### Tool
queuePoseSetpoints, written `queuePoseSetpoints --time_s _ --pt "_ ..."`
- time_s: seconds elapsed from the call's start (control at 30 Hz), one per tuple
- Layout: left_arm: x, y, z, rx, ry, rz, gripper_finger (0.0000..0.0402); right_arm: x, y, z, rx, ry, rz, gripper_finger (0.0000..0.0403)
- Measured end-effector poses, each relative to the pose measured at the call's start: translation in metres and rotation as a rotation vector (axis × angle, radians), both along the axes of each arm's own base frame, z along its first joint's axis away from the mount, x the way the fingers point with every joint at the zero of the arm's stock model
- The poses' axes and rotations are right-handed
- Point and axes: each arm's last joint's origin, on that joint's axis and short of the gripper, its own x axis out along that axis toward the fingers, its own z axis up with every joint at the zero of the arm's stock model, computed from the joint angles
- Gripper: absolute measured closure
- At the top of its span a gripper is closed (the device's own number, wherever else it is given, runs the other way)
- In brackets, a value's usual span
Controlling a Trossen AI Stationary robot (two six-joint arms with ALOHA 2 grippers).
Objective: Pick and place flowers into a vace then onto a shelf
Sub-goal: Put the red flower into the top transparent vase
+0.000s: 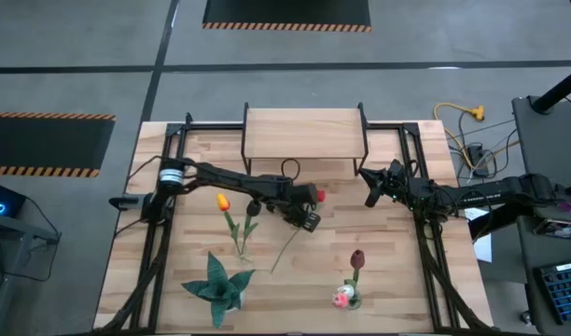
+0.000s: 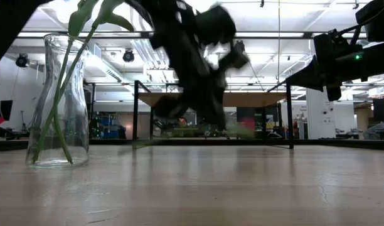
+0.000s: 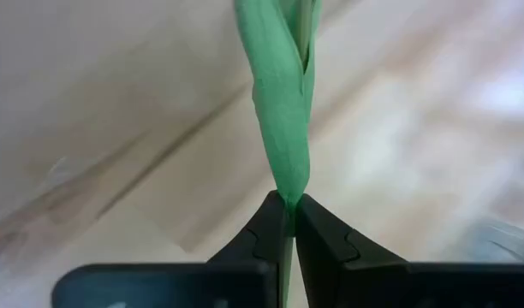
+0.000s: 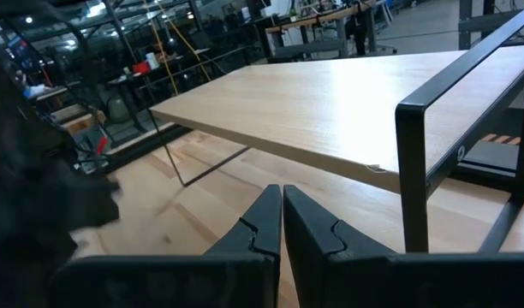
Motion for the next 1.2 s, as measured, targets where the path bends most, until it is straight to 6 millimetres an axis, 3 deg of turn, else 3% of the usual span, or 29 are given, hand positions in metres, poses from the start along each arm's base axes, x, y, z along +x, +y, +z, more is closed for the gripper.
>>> queuePoseSetpoints --time_s 0.23,0.47,0.6,0.73,0.97,1.2 --pt "-0.007 -0.001 0.052 0.064 -0.236 -0.172 0.0399 0.0 0.0 0.0 0.0 0.001 0.001 0.0394" --pt "-0.016 -0.007 0.125 0.193 -0.689 -0.421 0.0399 0.0 0.0 0.0 -0.001 0.0 -0.005 0.0394" --pt "-0.035 -0.01 0.171 0.238 -0.919 -0.496 0.04 0.0 0.0 0.001 -0.001 -0.014 -0.005 0.0394" --pt "-0.062 -0.011 0.207 0.307 -1.043 -0.545 0.04 0.0 0.0 0.002 -0.001 -0.019 -0.006 0.0394" --pt "-0.1 -0.024 0.247 0.396 -1.213 -0.669 0.04 0.0 0.0 0.003 0.0 -0.035 -0.008 0.0394" --pt "-0.14 -0.039 0.262 0.433 -1.242 -0.841 0.04 0.0 0.0 0.003 -0.069 0.015 -0.003 0.0394"
